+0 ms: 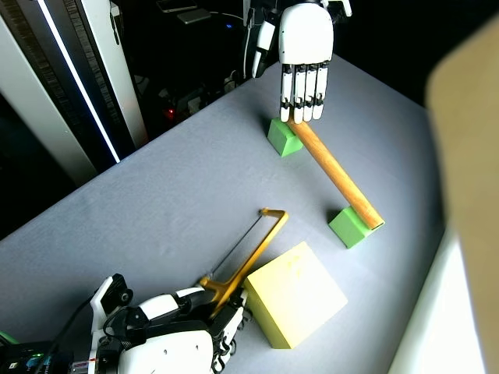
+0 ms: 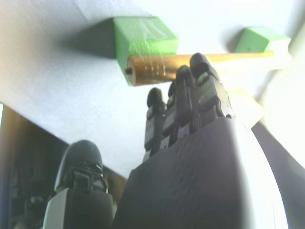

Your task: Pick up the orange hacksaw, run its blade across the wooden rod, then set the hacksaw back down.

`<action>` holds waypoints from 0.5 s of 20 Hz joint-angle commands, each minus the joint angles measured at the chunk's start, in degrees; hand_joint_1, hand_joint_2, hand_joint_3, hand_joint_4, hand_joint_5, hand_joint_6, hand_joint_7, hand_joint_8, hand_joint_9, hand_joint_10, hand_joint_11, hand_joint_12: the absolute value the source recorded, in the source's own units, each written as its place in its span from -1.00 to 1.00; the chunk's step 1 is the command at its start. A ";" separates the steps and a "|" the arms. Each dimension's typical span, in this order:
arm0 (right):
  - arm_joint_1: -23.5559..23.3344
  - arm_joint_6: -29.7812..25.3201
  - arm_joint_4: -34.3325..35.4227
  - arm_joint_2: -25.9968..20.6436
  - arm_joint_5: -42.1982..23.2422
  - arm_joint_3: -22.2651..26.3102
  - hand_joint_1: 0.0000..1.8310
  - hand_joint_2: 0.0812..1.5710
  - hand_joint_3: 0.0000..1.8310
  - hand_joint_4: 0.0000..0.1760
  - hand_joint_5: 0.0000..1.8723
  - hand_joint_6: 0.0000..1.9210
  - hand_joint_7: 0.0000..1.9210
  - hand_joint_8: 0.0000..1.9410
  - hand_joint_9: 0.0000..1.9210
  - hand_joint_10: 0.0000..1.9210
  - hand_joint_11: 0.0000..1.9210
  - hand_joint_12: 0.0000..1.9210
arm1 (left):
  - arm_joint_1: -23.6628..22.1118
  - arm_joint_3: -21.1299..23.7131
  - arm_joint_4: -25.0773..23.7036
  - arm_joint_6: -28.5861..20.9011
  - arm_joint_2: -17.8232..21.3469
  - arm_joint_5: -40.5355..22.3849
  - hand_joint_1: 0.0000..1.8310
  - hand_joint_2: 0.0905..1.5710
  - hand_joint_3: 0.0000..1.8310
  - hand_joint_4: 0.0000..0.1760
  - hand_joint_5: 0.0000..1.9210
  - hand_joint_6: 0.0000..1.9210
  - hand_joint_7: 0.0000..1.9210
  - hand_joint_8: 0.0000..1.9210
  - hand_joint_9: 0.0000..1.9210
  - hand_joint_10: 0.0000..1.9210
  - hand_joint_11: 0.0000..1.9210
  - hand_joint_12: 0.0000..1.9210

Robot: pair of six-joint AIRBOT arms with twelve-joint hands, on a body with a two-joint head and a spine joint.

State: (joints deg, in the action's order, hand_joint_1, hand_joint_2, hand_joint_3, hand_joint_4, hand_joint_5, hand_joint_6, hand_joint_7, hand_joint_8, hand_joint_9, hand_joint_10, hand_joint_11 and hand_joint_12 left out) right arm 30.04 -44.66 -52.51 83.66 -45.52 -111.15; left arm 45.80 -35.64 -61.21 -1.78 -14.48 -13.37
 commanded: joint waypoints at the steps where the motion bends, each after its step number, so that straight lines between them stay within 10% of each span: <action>1: -0.04 0.40 6.18 -0.41 -4.96 0.07 0.39 0.41 -1.00 -1.00 -0.05 -0.02 0.03 0.17 0.04 0.06 -0.09 0.37 | -0.56 0.01 0.17 0.09 0.17 -1.21 -0.79 0.60 -1.00 -1.00 -0.82 -1.00 -0.90 -1.00 -0.90 -1.00 -1.00 -0.72; 6: 1.19 7.34 17.55 -1.76 -6.94 3.48 0.49 0.44 -1.00 -1.00 -0.10 0.00 -0.08 0.18 -0.06 0.40 -0.11 0.39 | -0.69 -0.07 0.17 0.09 0.42 -1.65 -0.78 0.59 -1.00 -1.00 -0.81 -1.00 -0.89 -1.00 -0.89 -1.00 -1.00 -0.71; 10: 1.93 9.67 21.24 -4.39 -7.90 7.28 0.38 0.42 -1.00 -1.00 -0.04 -0.02 0.02 0.18 -0.01 0.14 -0.14 0.43 | -0.68 -0.07 0.17 0.09 0.43 -1.80 -0.79 0.61 -1.00 -1.00 -0.85 -1.00 -0.94 -1.00 -0.94 -1.00 -1.00 -0.84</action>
State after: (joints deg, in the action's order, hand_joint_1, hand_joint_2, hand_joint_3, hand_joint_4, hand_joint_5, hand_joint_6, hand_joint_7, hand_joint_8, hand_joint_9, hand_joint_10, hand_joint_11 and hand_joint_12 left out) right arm 32.38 -34.09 -34.68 79.59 -47.68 -103.57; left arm 45.69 -35.64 -61.49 -1.76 -14.46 -13.98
